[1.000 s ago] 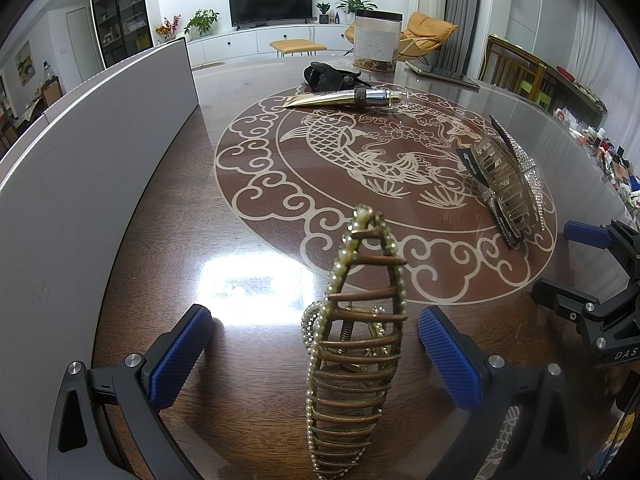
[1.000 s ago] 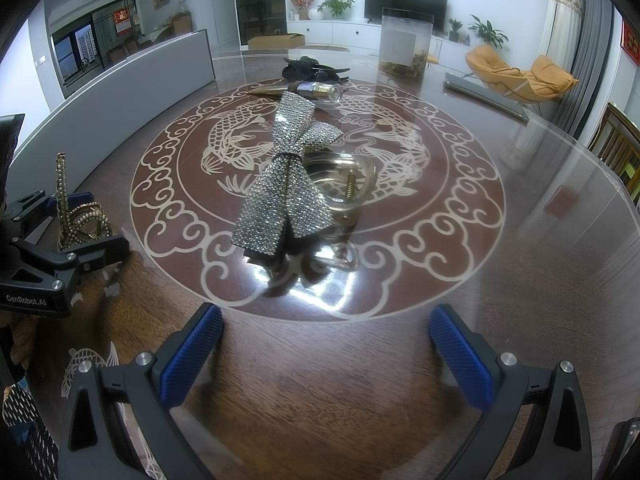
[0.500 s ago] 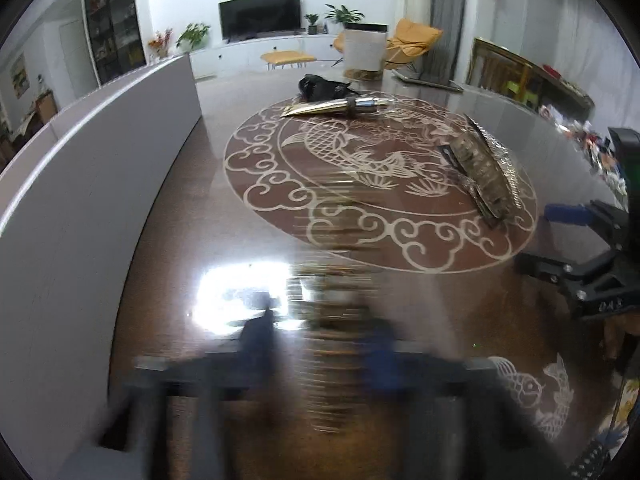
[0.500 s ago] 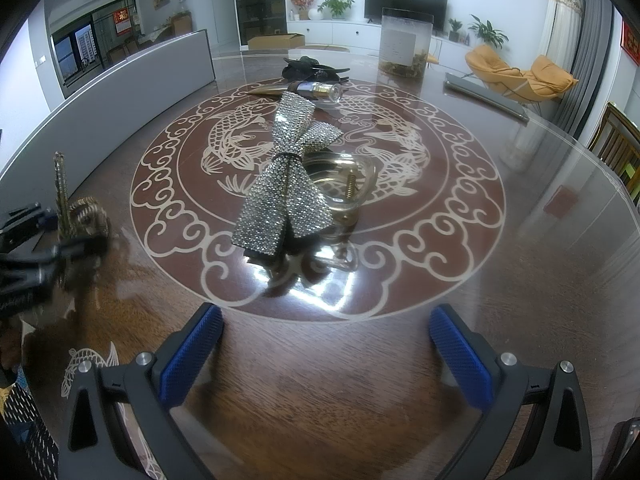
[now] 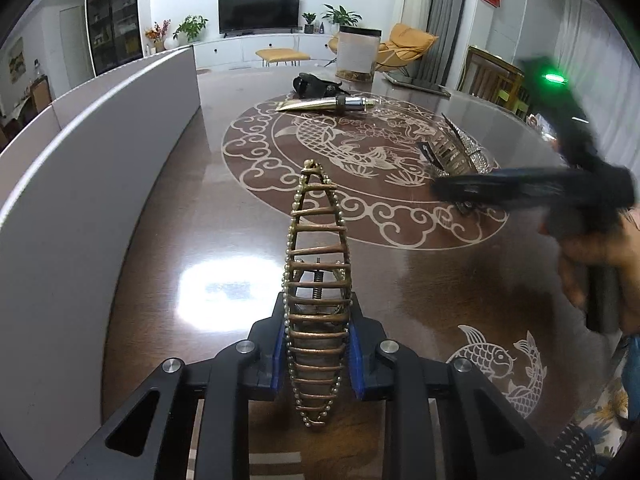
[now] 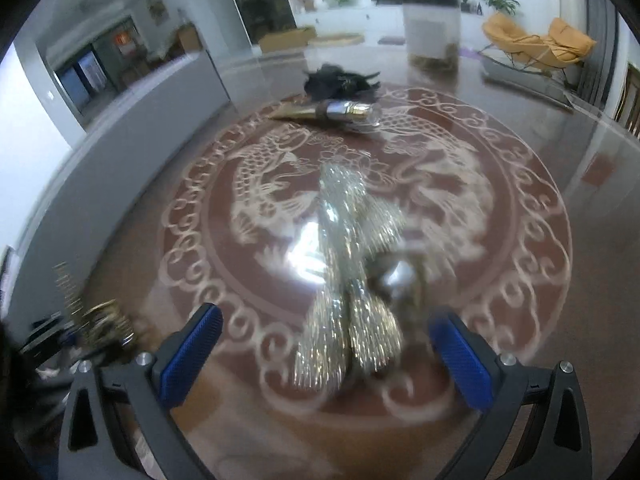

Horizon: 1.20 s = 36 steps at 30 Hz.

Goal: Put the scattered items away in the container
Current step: 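Carry the gold ornament with the left gripper while the right gripper carries the bow into the container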

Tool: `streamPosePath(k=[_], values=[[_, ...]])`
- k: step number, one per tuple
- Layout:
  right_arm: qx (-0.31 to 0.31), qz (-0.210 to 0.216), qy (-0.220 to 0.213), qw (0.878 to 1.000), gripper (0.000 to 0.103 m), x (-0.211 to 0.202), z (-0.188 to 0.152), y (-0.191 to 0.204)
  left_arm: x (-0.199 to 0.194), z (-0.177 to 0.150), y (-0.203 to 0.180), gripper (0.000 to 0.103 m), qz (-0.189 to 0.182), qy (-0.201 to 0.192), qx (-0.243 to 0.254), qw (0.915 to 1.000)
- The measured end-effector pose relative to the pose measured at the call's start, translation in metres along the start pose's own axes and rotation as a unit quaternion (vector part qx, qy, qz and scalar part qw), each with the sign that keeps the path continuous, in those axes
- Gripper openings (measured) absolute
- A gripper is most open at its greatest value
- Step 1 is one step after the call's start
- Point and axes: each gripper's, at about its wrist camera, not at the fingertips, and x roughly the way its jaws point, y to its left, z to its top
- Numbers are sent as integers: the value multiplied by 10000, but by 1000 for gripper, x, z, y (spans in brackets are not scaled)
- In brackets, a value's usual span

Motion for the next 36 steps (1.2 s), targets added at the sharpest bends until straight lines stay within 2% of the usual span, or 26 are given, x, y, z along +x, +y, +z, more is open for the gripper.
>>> streamPosePath(k=[1, 2, 4, 5, 7, 9, 14, 22, 26, 30, 33, 36], values=[[-13, -107, 29, 9999, 98, 5, 6, 2, -4, 0, 1, 25, 23, -9, 10, 10000], [0, -168, 7, 9999, 78, 7, 9, 2, -5, 0, 2, 25, 30, -13, 10, 10000], [17, -160, -15, 9999, 51, 2, 12, 2, -11, -1, 5, 25, 20, -22, -9, 10000], [30, -33, 17, 10000, 51, -2, 11, 1, -13, -1, 6, 25, 14, -35, -12, 10000], [-205, -227, 49, 9995, 51, -10, 2, 4, -17, -2, 6, 25, -14, -61, -16, 10000], [-260, -209, 31, 9994, 51, -19, -5, 4, -19, -1, 5, 25, -62, -81, -25, 9999], [-348, -24, -187, 9992, 51, -54, -17, 10, -44, 5, 2, 25, -311, -328, -99, 9989], [-657, 271, -478, 9963, 51, -83, 0, 53, -106, 18, 32, 25, -555, -780, -478, 9943], [-898, 610, -650, 9920, 51, -90, 25, 97, -144, 24, 71, 25, -472, -1066, -768, 9902], [-1312, 1016, -841, 9825, 51, -94, 60, 161, -176, 30, 131, 25, -46, -1230, -1023, 9871], [-1604, 1371, -899, 9733, 51, -90, 85, 216, -179, 36, 174, 25, 322, -1143, -1125, 9865], [-1827, 1729, -803, 9645, 51, -74, 103, 268, -170, 46, 224, 25, 496, -899, -1279, 9865]])
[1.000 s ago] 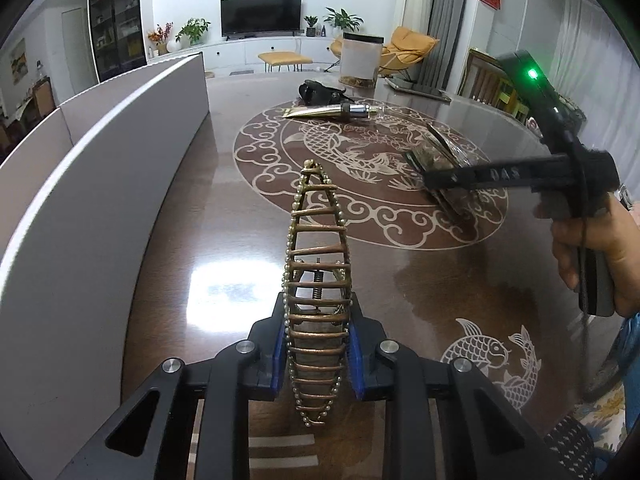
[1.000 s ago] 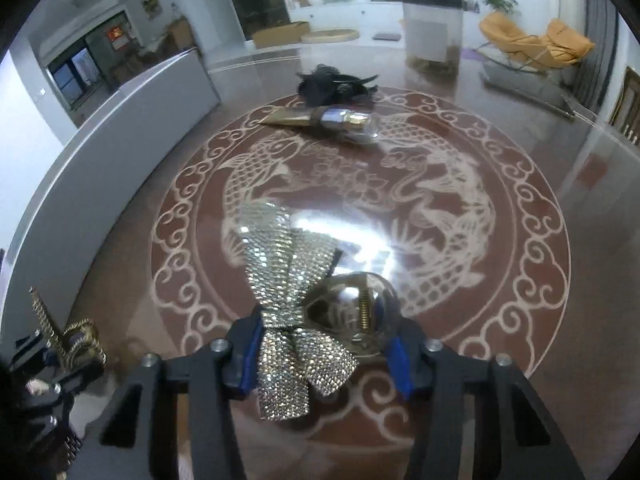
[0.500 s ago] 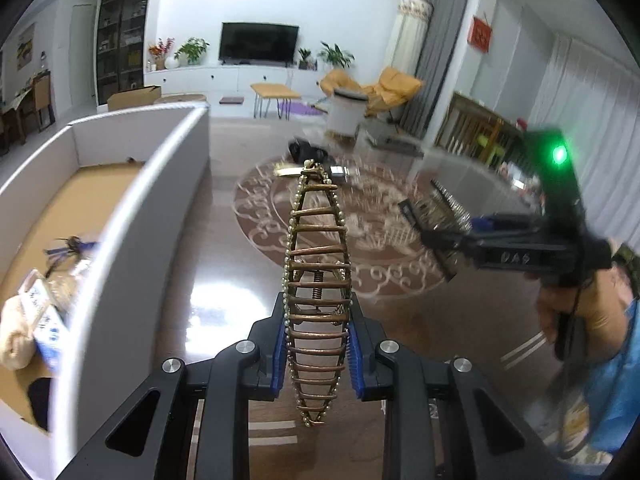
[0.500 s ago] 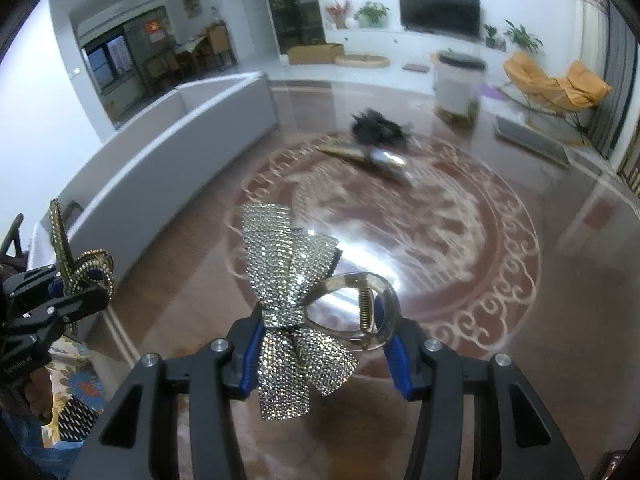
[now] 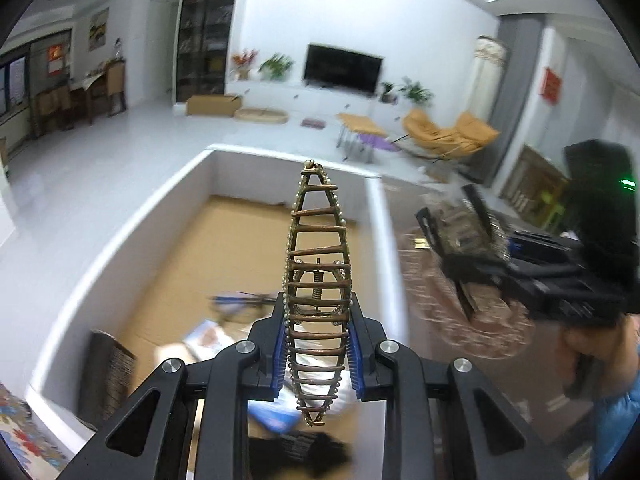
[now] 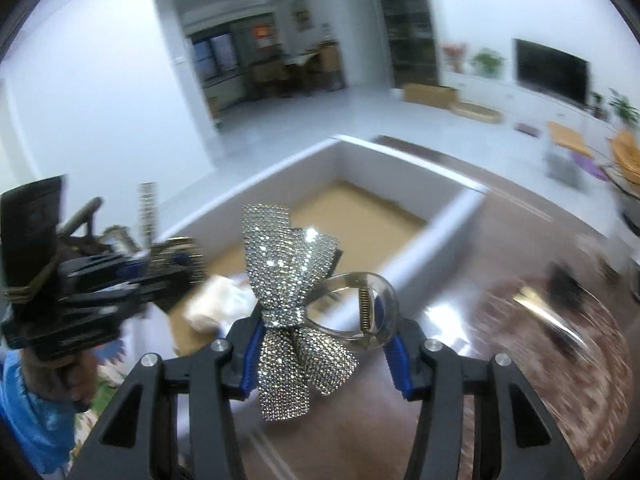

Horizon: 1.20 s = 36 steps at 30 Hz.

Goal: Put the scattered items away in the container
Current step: 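Carry the gold ornament with the left gripper while the right gripper carries the bow into the container, then open the left gripper over the container while the right gripper releases the bow, then withdraw both grippers from the container back over the table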

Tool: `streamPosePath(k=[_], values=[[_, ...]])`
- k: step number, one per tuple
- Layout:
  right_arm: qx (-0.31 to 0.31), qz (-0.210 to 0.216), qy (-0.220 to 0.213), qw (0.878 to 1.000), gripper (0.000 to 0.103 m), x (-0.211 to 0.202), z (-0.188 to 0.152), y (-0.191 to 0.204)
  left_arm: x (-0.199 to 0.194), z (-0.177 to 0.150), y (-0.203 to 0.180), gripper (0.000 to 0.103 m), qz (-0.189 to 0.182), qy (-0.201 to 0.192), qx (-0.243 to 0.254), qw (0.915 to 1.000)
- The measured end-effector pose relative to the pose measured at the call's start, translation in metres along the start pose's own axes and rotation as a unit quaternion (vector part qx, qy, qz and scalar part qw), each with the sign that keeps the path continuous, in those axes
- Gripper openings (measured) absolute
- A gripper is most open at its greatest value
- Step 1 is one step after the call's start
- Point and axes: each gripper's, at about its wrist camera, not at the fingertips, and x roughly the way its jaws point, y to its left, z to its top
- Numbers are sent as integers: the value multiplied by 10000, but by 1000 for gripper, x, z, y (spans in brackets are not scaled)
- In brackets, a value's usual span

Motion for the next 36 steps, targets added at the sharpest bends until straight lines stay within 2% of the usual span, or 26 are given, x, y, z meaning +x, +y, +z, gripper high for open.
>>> streamPosePath(k=[4, 7, 16, 18, 19, 20, 22, 25, 30, 33, 36], values=[[-272, 140, 327, 9990, 51, 58, 24, 33, 38, 23, 53, 25, 448, 516, -125, 9976], [-495, -43, 581, 9971, 51, 94, 24, 44, 64, 31, 75, 25, 582, 848, -134, 9946], [-967, -381, 1155, 9879, 52, 151, -5, 66, 123, 13, 98, 25, 707, 1775, -233, 9813], [-1179, -490, 1166, 9849, 65, 157, -12, 74, 131, 10, 100, 29, 750, 2016, -323, 9761], [-1215, -496, 1164, 9845, 88, 156, -15, 79, 132, 10, 101, 44, 783, 2065, -344, 9747], [-1228, -506, 1150, 9844, 98, 155, -17, 83, 134, 9, 104, 69, 805, 2110, -397, 9734], [-1269, -577, 994, 9852, 98, 149, -17, 86, 131, 9, 108, 88, 902, 2061, -520, 9730], [-1249, -552, 812, 9873, 98, 136, -14, 87, 119, 7, 111, 88, 1061, 1888, -668, 9740], [-1101, -613, 227, 9918, 100, 89, -16, 75, 102, 5, 113, 89, 1272, 1668, -700, 9752], [-866, -687, -114, 9938, 103, 56, -29, 56, 87, -1, 107, 89, 1518, 1462, -528, 9761], [-629, -838, -358, 9939, 103, 25, -54, 26, 65, 2, 93, 89, 1716, 1032, -492, 9785]])
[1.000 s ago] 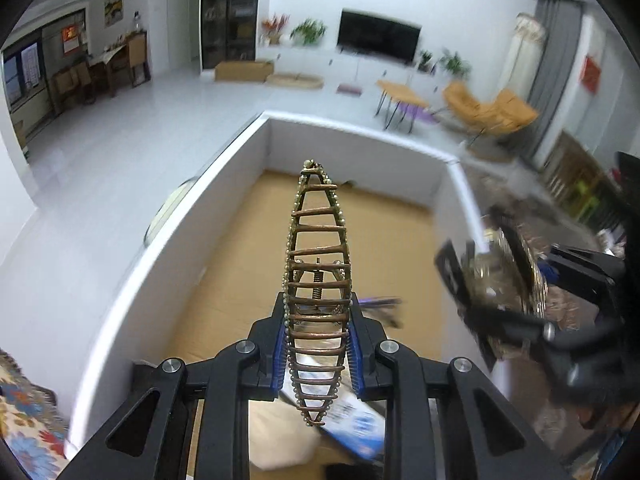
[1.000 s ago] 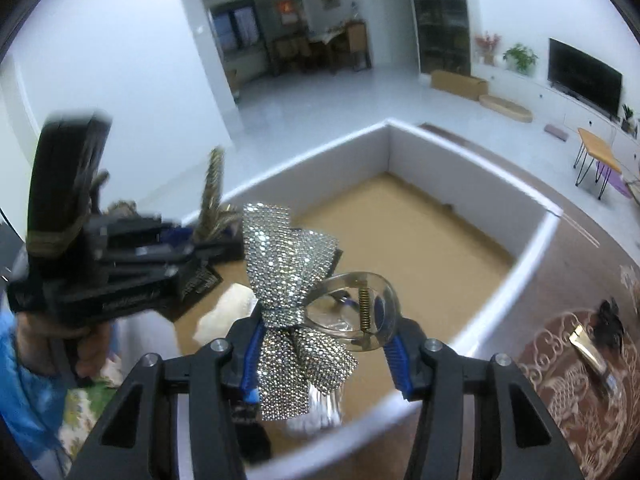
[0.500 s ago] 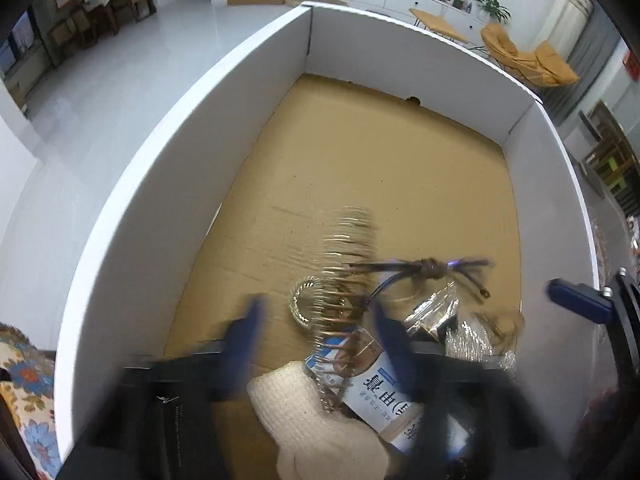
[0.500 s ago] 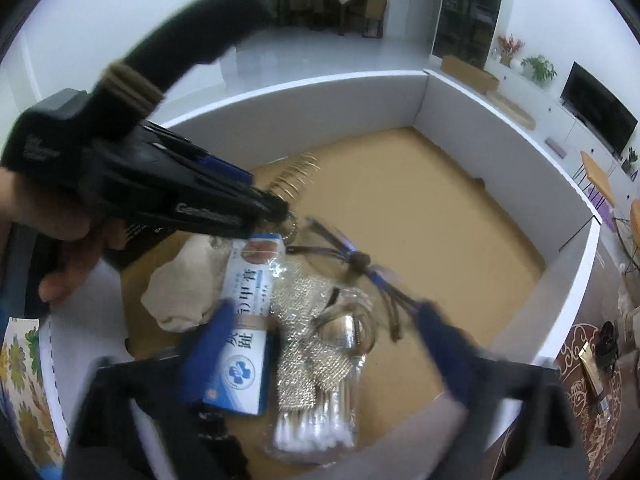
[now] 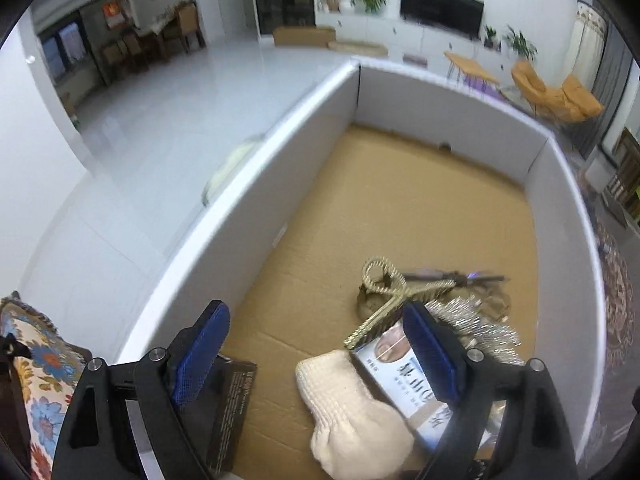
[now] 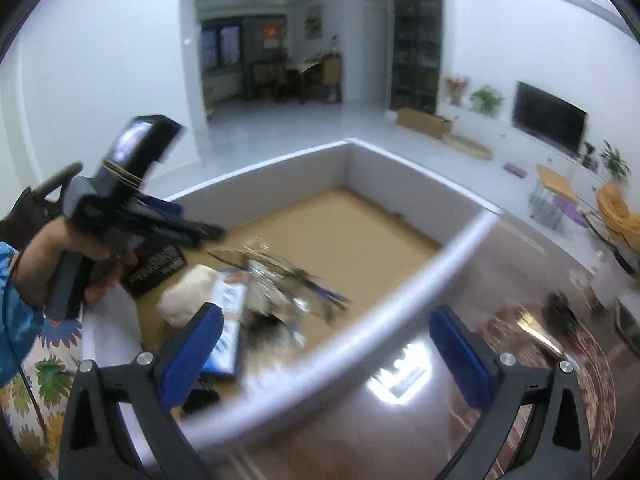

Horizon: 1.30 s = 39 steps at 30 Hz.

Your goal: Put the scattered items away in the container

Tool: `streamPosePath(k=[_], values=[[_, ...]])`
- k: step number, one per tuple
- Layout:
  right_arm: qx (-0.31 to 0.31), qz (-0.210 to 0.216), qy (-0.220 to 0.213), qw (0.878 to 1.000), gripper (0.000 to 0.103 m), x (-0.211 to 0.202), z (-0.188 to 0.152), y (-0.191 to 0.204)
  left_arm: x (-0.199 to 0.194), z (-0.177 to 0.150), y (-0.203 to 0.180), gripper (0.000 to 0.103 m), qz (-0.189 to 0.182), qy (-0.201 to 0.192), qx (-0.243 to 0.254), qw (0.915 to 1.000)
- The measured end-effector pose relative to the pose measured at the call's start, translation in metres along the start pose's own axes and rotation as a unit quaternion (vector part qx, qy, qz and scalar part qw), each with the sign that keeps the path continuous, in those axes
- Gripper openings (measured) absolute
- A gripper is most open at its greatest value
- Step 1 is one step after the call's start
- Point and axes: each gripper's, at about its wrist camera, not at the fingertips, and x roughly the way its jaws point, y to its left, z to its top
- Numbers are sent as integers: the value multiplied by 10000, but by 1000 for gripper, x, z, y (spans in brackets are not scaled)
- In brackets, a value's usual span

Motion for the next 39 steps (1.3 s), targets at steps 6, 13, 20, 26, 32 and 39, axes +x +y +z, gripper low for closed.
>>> streamPosePath(k=[6, 13, 20, 26, 32, 39], values=[[259, -864, 277, 9955, 103, -40, -89, -89, -71, -6, -44, 89, -65, -910, 227, 9956], [1035, -1982, 1004, 9695, 103, -75, -185, -198, -130, -34, -151, 91, -1045, -1337, 892, 9815], [1629, -2257, 1148, 9536, 103, -93, -209, -245, -138, -76, -260, 97, -1799, -935, 1791, 9627], [1735, -2240, 1210, 9514, 103, -91, -219, -249, -92, -110, -310, 97, -1947, -455, 1930, 9606], [2252, -2133, 1239, 9426, 103, -88, -227, -263, -35, -118, -344, 97, -1855, -222, 1896, 9639], [2277, -2200, 1249, 9403, 103, -89, -228, -263, 4, -120, -370, 97, -1713, -132, 2064, 9633]])
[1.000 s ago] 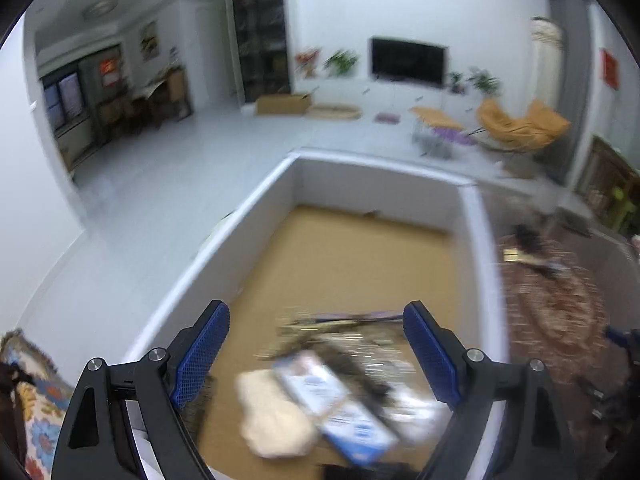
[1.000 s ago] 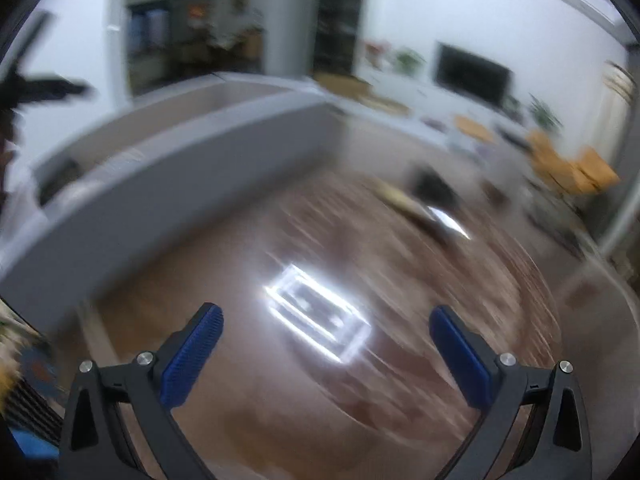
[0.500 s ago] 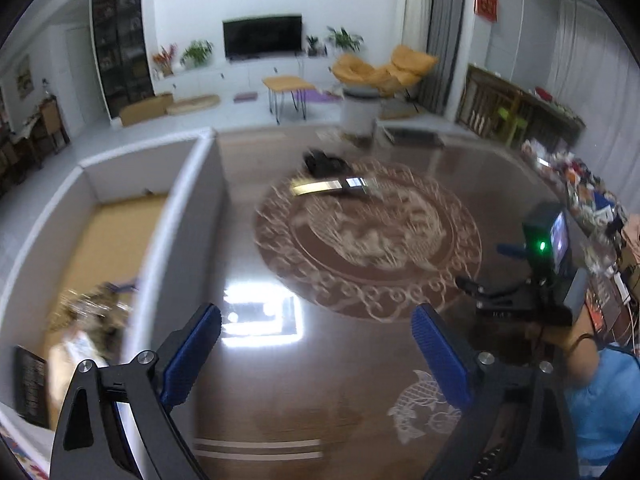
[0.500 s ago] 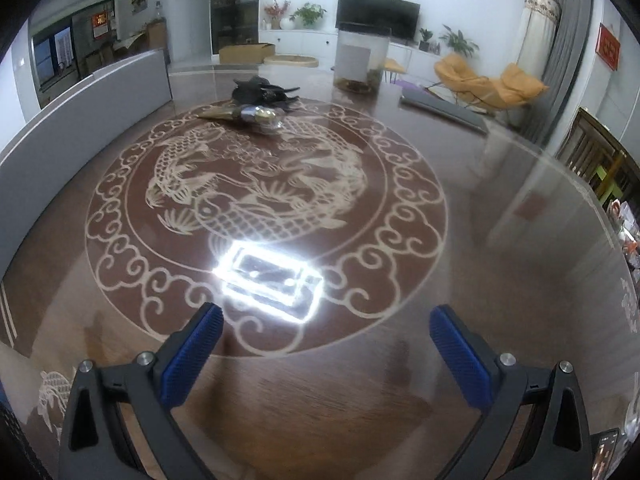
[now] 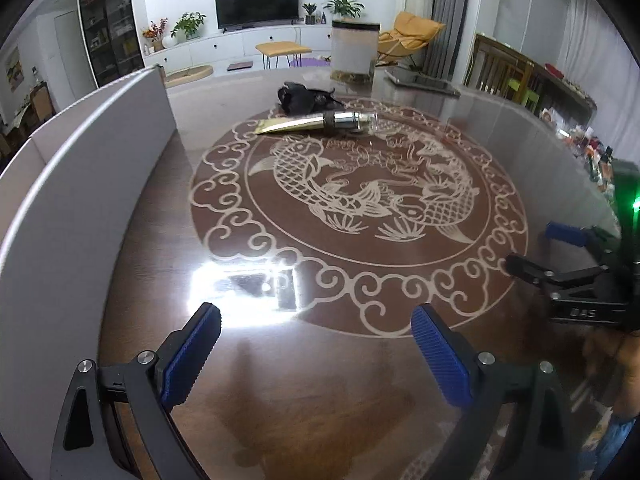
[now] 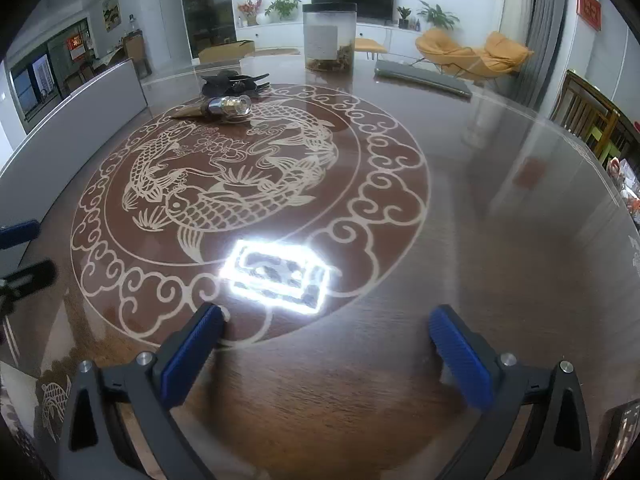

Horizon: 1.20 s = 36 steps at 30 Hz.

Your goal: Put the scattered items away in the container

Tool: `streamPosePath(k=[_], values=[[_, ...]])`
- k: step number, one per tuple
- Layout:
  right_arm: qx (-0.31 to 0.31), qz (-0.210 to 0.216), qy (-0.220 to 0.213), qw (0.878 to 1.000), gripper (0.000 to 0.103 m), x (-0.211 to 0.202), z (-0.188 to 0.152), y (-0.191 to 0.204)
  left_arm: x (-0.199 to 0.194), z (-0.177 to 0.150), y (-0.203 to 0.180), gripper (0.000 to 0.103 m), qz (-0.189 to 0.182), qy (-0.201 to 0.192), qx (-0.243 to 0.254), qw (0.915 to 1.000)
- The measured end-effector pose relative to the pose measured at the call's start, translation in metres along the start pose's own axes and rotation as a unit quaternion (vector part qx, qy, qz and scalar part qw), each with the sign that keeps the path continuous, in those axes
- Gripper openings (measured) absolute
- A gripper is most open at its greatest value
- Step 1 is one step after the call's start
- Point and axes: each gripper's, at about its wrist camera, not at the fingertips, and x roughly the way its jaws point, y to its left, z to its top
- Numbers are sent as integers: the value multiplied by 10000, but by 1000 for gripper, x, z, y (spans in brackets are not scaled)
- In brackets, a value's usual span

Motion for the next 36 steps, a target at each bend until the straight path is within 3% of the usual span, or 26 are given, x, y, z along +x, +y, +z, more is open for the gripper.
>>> streamPosePath(k=[10, 14, 17, 36], values=[[2, -2, 1, 10000, 103, 0, 0, 0, 25, 0, -6, 97, -39, 204, -49, 9998], [4, -3, 1, 10000, 103, 0, 0, 0, 27, -1, -9, 97, 47, 160, 76, 9998], [4, -3, 2, 10000, 103, 0, 0, 0, 28, -5, -11, 103, 20, 75, 155, 9998], [10, -4, 3, 10000, 103, 0, 0, 0, 27, -8, -9, 103, 30, -36, 127, 9999]])
